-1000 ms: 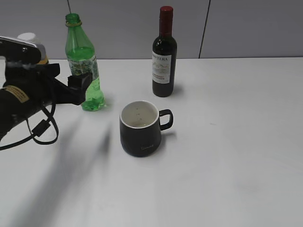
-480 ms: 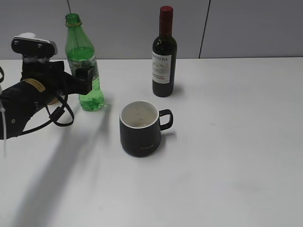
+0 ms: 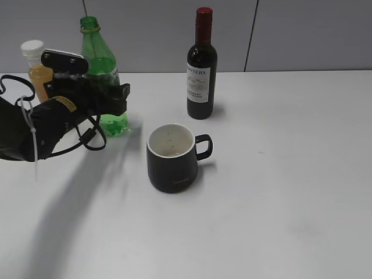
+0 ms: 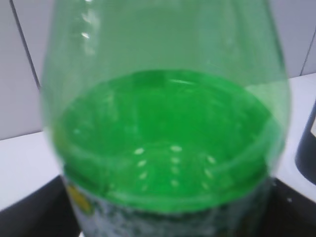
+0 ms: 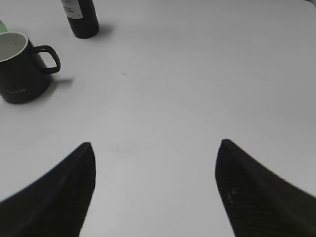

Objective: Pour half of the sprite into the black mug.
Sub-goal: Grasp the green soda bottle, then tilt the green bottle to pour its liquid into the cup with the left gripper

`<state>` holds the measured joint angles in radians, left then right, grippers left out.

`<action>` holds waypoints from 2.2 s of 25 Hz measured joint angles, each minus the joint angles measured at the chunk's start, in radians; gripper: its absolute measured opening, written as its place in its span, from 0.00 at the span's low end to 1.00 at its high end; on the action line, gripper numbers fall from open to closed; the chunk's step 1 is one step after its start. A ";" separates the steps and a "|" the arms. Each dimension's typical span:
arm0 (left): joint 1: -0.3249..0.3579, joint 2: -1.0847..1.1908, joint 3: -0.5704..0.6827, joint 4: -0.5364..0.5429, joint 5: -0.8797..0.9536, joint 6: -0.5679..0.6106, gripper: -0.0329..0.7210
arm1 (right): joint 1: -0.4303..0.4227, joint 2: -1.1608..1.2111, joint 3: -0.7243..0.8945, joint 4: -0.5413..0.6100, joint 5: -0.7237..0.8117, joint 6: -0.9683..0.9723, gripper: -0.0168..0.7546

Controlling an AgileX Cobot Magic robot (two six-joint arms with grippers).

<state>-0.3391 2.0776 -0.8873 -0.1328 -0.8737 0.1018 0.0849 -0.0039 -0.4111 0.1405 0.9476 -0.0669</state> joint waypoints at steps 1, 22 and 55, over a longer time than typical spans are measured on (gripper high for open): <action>0.003 0.015 -0.013 -0.001 -0.001 0.000 0.96 | 0.000 0.000 0.000 0.000 0.000 0.000 0.76; 0.011 0.049 -0.047 -0.007 -0.018 -0.024 0.66 | 0.000 0.000 0.000 0.008 0.000 0.000 0.76; -0.396 -0.407 0.231 -1.011 -0.173 0.992 0.66 | 0.000 0.000 0.000 0.009 0.000 0.000 0.76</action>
<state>-0.7350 1.6704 -0.6564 -1.1440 -1.0469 1.0941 0.0849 -0.0039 -0.4111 0.1491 0.9476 -0.0669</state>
